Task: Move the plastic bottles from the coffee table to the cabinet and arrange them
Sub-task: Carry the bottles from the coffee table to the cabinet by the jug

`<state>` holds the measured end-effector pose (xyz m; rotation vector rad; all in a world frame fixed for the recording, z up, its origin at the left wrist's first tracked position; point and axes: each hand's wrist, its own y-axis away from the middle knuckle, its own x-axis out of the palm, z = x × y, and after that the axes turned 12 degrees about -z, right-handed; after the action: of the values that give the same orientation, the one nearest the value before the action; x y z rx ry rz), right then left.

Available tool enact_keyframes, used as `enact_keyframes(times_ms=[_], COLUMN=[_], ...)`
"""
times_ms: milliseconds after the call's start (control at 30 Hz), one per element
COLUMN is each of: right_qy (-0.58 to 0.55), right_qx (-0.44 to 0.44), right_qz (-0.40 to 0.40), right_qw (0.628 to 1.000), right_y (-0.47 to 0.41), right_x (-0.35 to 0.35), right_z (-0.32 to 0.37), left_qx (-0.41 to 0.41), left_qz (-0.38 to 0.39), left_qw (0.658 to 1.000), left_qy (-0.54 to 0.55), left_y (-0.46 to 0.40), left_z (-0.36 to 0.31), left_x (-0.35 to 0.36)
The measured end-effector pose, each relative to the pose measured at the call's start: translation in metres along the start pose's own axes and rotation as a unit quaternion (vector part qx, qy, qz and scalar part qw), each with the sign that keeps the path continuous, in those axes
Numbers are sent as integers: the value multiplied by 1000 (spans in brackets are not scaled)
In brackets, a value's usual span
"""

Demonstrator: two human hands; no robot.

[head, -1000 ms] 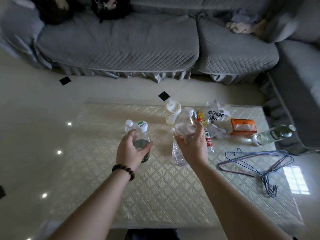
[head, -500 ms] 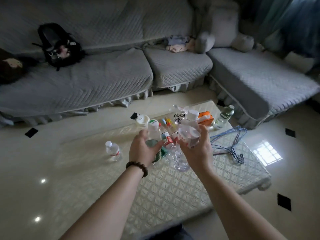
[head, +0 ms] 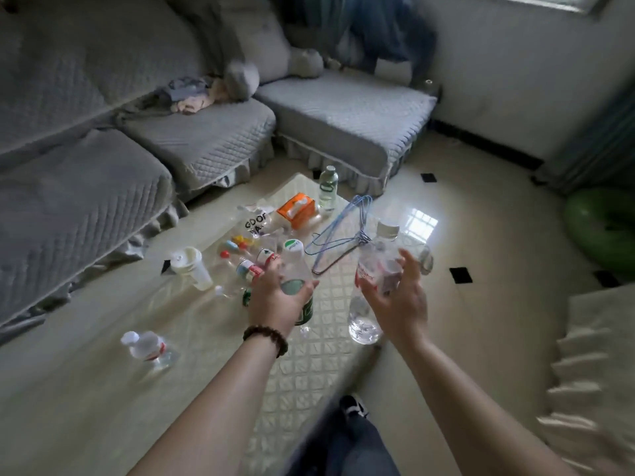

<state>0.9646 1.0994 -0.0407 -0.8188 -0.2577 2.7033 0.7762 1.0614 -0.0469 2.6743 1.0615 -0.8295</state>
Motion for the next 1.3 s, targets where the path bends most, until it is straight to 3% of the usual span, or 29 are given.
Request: enact_keyframes(times_ms=[267,700,1067,1300], right_qy=[28,73,87,110], right_qx=[73,170,204,233], right_qz=[-111,-297,-406,-483], right_qw=[991,937,886,837], right_y=[21,17,-15,-11], right_x=[-80,-231,-399,-480], right_z=[-44,-136,-233,-290], left_qx=[116,185,263,294], left_qz=[131,343,437,489], left_qw=[984,921,859,820], left_qy=[-13,15,42,28], left_y=[47,158,304,384], left_z=[-38,-143,-270,-315], left_x=[61,208,336,403])
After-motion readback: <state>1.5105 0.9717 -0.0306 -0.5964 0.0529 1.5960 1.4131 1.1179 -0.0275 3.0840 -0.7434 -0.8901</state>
